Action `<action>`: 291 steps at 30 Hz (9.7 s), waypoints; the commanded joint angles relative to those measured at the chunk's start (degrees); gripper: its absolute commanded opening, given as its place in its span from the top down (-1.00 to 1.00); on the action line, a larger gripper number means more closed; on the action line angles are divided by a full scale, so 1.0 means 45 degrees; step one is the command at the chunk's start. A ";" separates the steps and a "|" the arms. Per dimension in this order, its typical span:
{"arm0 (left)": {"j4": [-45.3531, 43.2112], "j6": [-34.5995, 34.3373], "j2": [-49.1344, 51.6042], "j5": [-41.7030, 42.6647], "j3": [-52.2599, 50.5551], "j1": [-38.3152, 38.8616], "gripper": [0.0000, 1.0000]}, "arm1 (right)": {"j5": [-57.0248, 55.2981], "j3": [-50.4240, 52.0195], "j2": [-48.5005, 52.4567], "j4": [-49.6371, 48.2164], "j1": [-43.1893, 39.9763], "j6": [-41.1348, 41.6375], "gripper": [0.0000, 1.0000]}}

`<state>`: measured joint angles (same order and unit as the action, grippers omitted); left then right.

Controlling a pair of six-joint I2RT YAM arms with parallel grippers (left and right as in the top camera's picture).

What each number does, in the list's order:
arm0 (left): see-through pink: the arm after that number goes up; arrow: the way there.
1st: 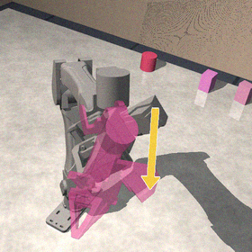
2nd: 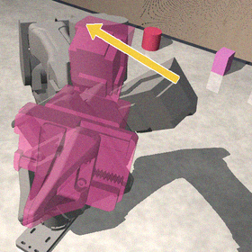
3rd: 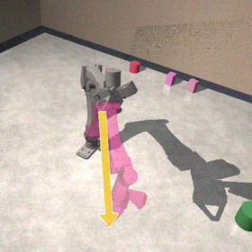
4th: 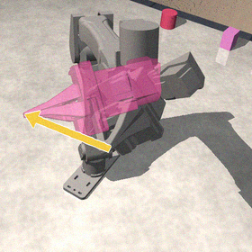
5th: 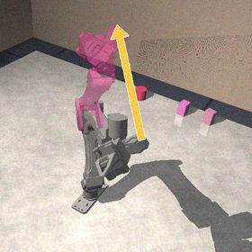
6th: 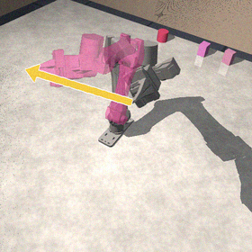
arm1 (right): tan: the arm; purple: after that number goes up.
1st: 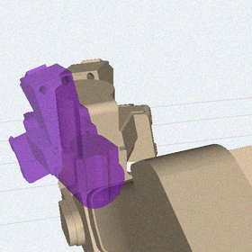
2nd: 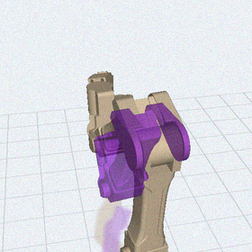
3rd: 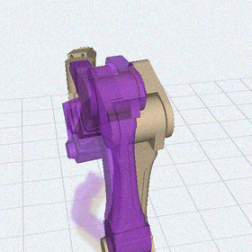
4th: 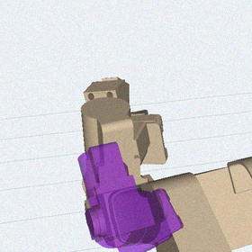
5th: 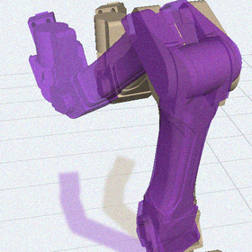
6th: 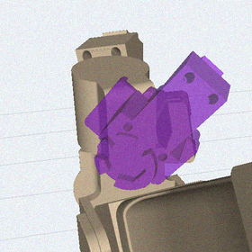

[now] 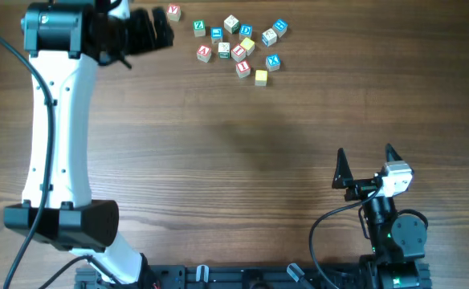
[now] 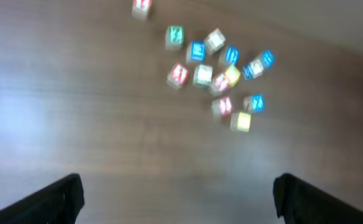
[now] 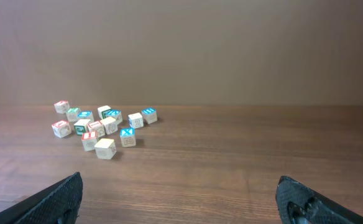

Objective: Form a circle
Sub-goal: 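Reach the left gripper forward to the block cluster, then lower the left gripper and grasp the red-bordered A block, then lift the red A block and carry it left of the cluster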

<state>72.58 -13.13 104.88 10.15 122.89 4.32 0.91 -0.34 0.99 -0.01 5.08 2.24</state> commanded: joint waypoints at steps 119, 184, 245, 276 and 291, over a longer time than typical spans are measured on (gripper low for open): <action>-1.2060 0.0063 0.5489 -0.3565 -0.4425 0.2399 0.46 | 0.0141 0.0010 -0.0102 -0.0058 -0.0049 -0.0083 -0.99; -1.1885 0.0063 0.5877 -0.3842 -0.4430 0.1851 0.58 | 0.0136 0.0010 -0.0102 -0.0058 -0.0053 -0.0078 -0.99; -0.5552 -0.3288 0.4153 -0.3225 -0.6761 0.6917 0.19 | 0.0136 0.0010 -0.0102 -0.0058 -0.0053 -0.0078 -1.00; -0.4294 -0.3186 0.4153 -0.2409 -0.6761 0.6912 0.25 | 0.0141 0.0010 -0.0102 -0.0058 -0.0053 -0.0078 -0.99; -0.5285 -0.3201 0.4153 -0.3662 -0.6761 0.6538 0.51 | 0.0141 0.0015 -0.0102 -0.0058 -0.0053 -0.0078 -0.99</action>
<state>49.67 -27.53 123.07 -3.25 92.92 35.14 1.08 -0.34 0.93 -0.01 5.08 2.24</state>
